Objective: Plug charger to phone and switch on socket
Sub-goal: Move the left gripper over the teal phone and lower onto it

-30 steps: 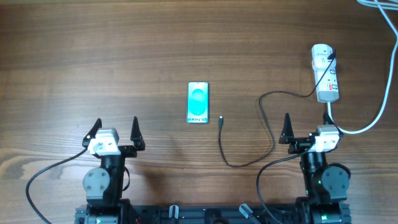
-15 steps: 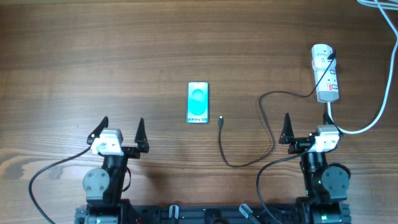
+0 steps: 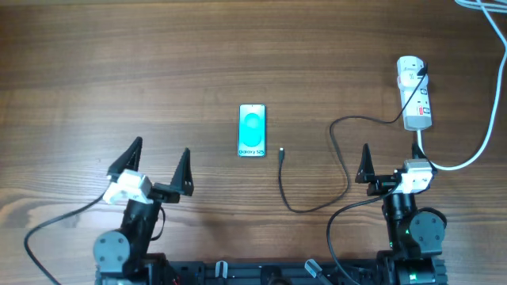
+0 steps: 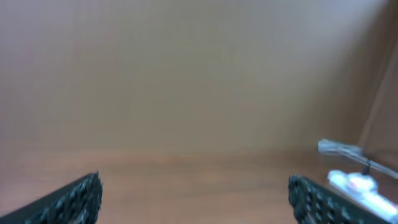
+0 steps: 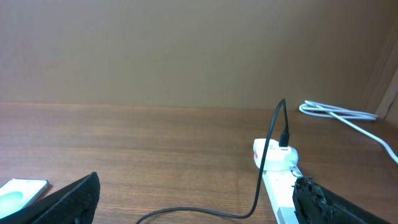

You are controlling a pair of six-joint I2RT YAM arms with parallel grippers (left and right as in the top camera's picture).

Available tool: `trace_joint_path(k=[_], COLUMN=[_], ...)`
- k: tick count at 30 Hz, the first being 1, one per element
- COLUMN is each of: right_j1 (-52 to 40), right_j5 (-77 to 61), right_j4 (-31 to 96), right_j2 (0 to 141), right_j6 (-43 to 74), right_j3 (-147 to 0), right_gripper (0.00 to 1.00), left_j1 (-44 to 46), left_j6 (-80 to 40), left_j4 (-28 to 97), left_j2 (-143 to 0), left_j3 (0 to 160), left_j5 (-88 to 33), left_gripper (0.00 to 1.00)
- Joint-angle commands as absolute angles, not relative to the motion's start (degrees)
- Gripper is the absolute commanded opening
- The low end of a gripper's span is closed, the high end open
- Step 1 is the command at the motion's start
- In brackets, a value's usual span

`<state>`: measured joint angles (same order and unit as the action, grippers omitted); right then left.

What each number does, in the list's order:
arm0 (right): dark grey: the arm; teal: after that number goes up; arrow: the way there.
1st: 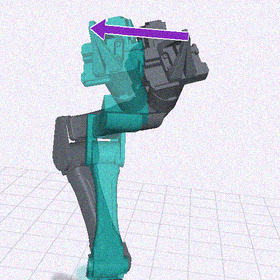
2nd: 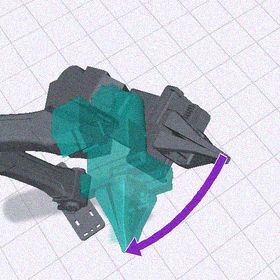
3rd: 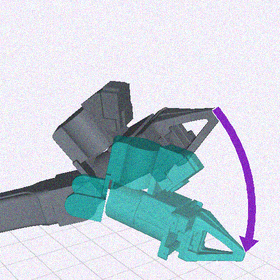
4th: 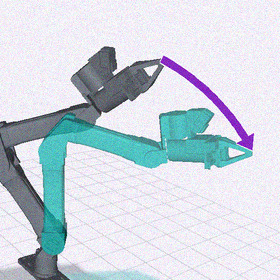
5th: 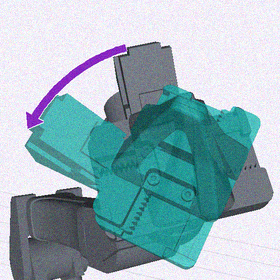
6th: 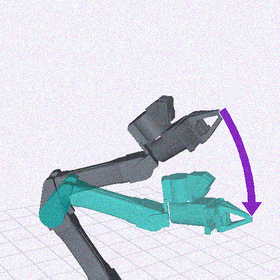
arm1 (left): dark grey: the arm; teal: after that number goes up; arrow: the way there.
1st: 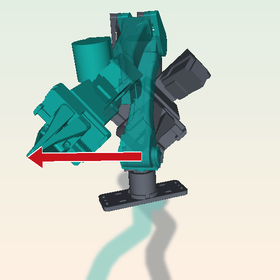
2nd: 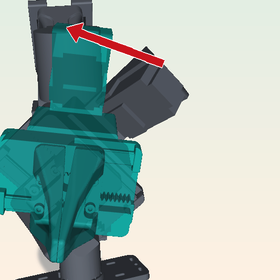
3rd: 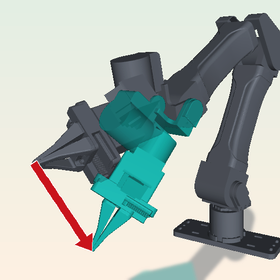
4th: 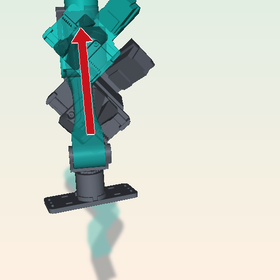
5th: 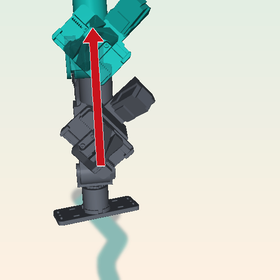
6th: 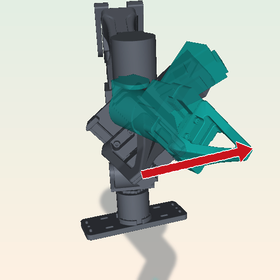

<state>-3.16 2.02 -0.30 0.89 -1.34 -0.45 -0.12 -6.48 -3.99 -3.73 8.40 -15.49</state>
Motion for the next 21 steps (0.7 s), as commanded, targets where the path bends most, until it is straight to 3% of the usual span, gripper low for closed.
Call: trace_joint_path(k=[1, 4, 9, 14, 17, 19, 21], right_j1=[-2.92, -2.92, -2.92, -2.92, -2.92, -2.92, -2.92], right_j5=[2.96, 2.96, 2.96, 2.96, 2.96, 2.96, 2.96], right_j4=[-0.62, -0.62, -0.62, -0.6, -0.62, -0.62, -0.62], right_j2=[0.27, 0.27, 0.27, 0.27, 0.27, 0.27, 0.27], right_j6=[-1.39, -1.39, -1.39, -1.41, -1.39, -1.39, -1.41], right_j3=[-0.34, -0.34, -0.34, -0.34, -0.34, -0.34, -0.34], right_gripper=[1.0, 1.0, 1.0, 1.0, 1.0, 1.0, 1.0], left_j1=[0.16, 0.16, 0.16, 0.16, 1.08, 4.19, 6.66], left_j6=[-7.75, -7.81, -9.26, -15.68, -14.68, -12.23, -12.27], left_j4=[7.51, 16.08, 13.34, 21.63, 36.56, 51.59, 56.45], left_j2=[-15.64, -29.21, -42.19, -51.48, -59.24, -66.5, -70.3], left_j3=[24.23, 37.1, 44.31, 53.01, 65.3, 77.47, 83.11], left_j5=[-16.51, -21.89, -43.05, -41.82, -34.13, -22.83, -20.25], left_gripper=[1.0, 1.0, 1.0, 1.0, 1.0, 1.0, 1.0])
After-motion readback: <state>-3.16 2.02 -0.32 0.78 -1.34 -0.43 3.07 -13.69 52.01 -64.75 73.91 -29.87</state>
